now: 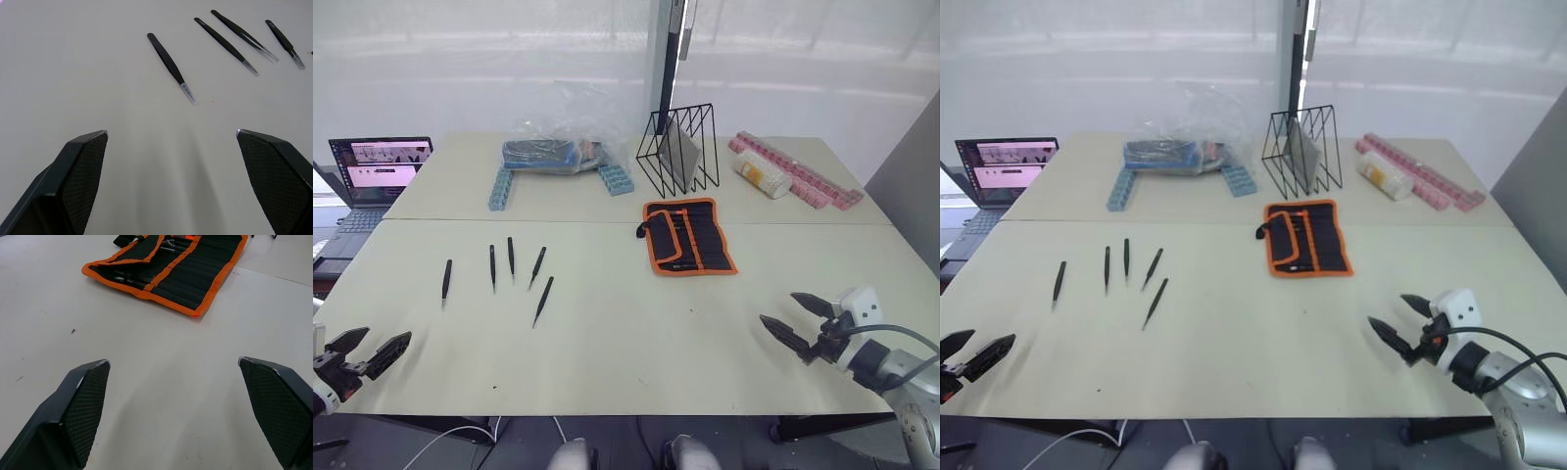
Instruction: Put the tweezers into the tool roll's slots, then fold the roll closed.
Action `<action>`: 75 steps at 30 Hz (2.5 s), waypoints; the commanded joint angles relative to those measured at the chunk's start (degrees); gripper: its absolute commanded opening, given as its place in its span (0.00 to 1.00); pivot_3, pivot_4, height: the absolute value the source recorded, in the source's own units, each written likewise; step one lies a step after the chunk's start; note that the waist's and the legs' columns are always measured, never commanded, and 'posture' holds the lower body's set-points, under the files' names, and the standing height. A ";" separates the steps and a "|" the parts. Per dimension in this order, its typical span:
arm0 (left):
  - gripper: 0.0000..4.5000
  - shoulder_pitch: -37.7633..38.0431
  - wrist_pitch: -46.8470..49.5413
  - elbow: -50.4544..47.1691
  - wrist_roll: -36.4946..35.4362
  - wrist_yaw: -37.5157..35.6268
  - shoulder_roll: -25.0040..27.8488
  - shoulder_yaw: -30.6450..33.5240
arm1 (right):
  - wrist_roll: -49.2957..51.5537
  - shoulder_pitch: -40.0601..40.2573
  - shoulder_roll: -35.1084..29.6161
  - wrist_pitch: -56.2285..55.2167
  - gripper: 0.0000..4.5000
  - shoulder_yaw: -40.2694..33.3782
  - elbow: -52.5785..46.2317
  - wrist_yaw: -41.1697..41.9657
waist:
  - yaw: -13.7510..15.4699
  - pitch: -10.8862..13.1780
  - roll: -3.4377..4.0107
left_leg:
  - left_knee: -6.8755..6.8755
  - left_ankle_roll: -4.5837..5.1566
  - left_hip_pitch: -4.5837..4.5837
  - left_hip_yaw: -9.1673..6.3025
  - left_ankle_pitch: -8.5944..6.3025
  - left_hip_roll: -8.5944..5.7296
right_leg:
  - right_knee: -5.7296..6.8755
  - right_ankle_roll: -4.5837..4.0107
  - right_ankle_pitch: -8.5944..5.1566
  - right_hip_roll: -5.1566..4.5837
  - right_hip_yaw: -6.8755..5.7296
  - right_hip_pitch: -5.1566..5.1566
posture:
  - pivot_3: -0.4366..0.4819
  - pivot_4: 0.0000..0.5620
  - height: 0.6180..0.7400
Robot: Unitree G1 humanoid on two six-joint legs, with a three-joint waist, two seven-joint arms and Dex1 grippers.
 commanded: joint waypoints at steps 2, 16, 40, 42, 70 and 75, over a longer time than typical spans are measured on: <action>1.00 -1.14 -0.82 -1.03 -1.18 -0.54 0.00 0.16 | 0.70 -0.77 1.28 2.83 0.99 0.76 -5.59 -3.40 | 0.00 0.00 0.00 | 0.00 0.00 0.00 0.00 0.00 0.00 | 0.00 0.00 0.00 0.00 0.00 0.00 | 0.48 0.27 0.87; 1.00 1.42 -1.59 -21.05 -2.37 1.48 -10.03 -10.45 | -0.20 -12.63 18.31 24.95 0.99 11.71 -18.19 -30.50 | -0.07 -0.05 -0.07 | 0.01 0.00 -0.01 0.02 -0.01 0.02 | 0.05 -0.03 0.02 0.03 0.09 -0.06 | 0.48 0.27 0.87; 1.00 -3.88 5.69 -40.24 -5.95 9.36 -8.89 -23.38 | -11.94 -35.19 38.85 20.38 0.99 19.03 9.19 -42.90 | -1.28 -0.05 -0.04 | -0.01 0.00 -0.07 0.01 0.00 0.08 | 0.02 -0.03 0.02 0.55 0.58 -0.18 | 0.48 0.27 0.87; 1.00 -3.91 5.80 -40.39 -6.19 9.62 -8.71 -23.34 | -11.68 -35.44 39.61 20.25 0.99 18.11 9.60 -43.35 | -1.35 -0.04 -0.04 | -0.01 0.00 -0.09 0.01 0.00 0.11 | 0.02 -0.03 0.02 0.55 0.59 -0.20 | 0.48 0.27 0.87; 1.00 -3.25 5.45 -39.92 -6.93 10.03 -8.39 -23.34 | -12.41 -36.40 43.02 18.46 0.99 16.82 11.62 -43.54 | -1.43 -0.01 0.02 | -0.05 0.00 -0.13 0.00 0.00 0.13 | -0.01 -0.04 0.02 0.56 0.60 -0.24 | 0.48 0.27 0.87; 1.00 -3.00 5.31 -39.78 -6.79 9.98 -8.56 -23.52 | -12.59 -37.28 42.93 17.10 0.99 15.72 13.10 -44.25 | -1.46 -0.01 0.02 | -0.05 0.00 -0.13 0.00 0.00 0.14 | -0.02 -0.04 0.02 0.56 0.61 -0.24 | 0.48 0.27 0.87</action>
